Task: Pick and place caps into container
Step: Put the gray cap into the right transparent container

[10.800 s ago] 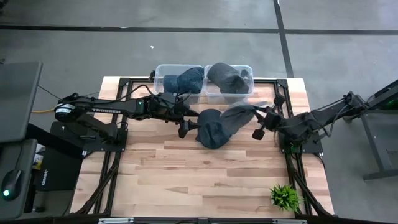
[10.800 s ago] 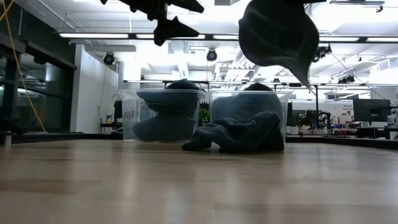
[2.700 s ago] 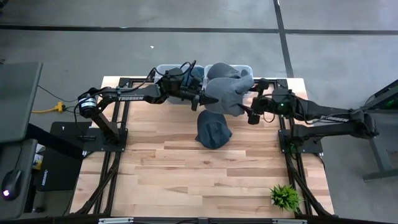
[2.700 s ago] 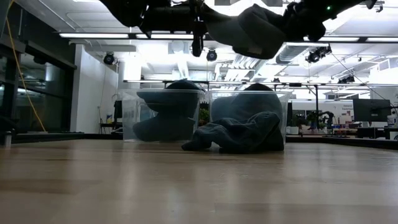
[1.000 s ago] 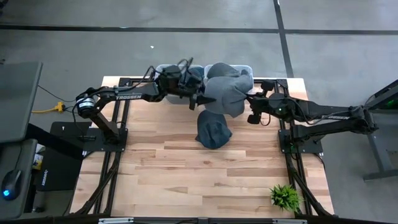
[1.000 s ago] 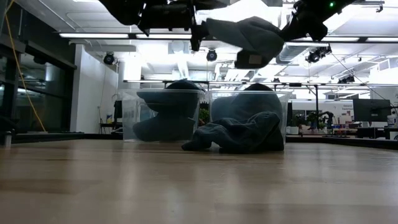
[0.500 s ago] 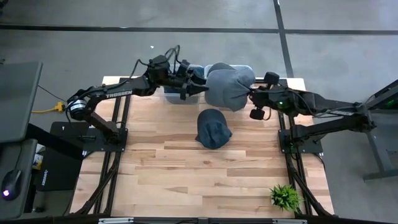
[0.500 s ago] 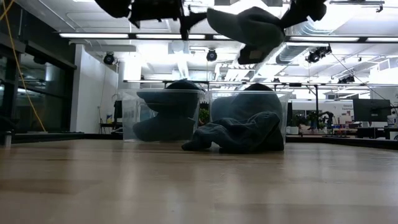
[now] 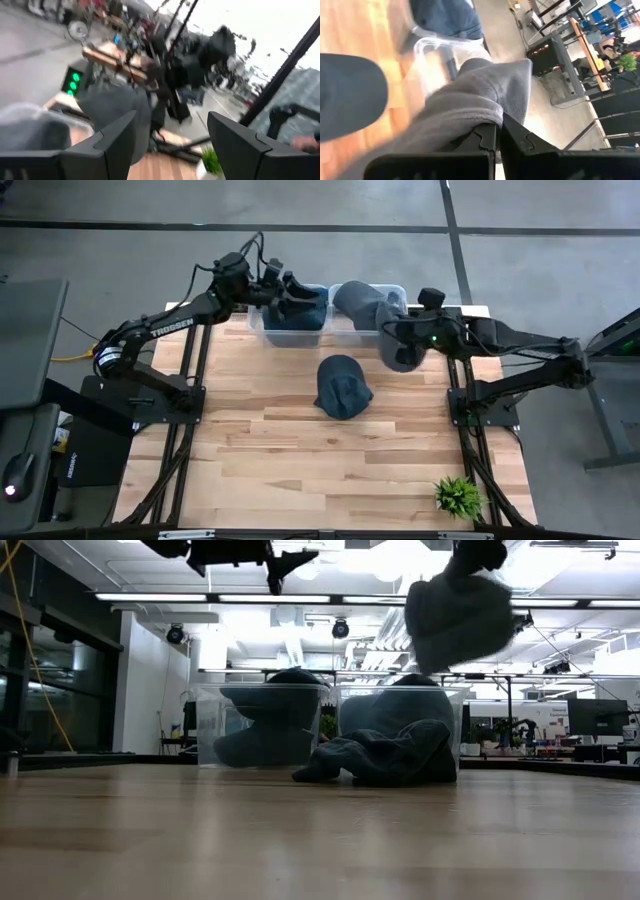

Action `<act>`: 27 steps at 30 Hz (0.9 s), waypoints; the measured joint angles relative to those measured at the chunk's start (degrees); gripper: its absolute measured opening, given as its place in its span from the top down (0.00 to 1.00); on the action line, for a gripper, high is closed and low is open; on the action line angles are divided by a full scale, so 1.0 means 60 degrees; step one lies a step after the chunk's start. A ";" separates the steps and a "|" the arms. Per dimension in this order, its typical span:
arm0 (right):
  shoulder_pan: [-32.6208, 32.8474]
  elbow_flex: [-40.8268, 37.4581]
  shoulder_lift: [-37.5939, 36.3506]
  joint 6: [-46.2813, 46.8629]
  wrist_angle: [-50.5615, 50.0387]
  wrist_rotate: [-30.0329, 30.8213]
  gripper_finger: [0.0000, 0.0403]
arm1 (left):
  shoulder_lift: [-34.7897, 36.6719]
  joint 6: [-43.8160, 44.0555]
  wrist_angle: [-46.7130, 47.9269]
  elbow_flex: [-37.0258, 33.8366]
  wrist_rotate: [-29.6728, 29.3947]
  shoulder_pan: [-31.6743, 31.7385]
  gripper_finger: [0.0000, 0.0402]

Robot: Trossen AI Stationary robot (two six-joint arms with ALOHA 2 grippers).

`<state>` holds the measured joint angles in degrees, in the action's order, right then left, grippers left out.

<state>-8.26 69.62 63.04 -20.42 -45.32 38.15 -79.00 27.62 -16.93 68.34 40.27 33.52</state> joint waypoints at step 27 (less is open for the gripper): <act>-0.3335 0.0643 0.1728 -0.1386 0.3196 -0.2252 1.00 | -0.0022 -0.3402 0.2875 -0.0005 -0.1780 -0.0653 0.41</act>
<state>-28.28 73.47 73.41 -28.73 -26.14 24.64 -79.13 7.20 0.31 68.31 29.59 29.61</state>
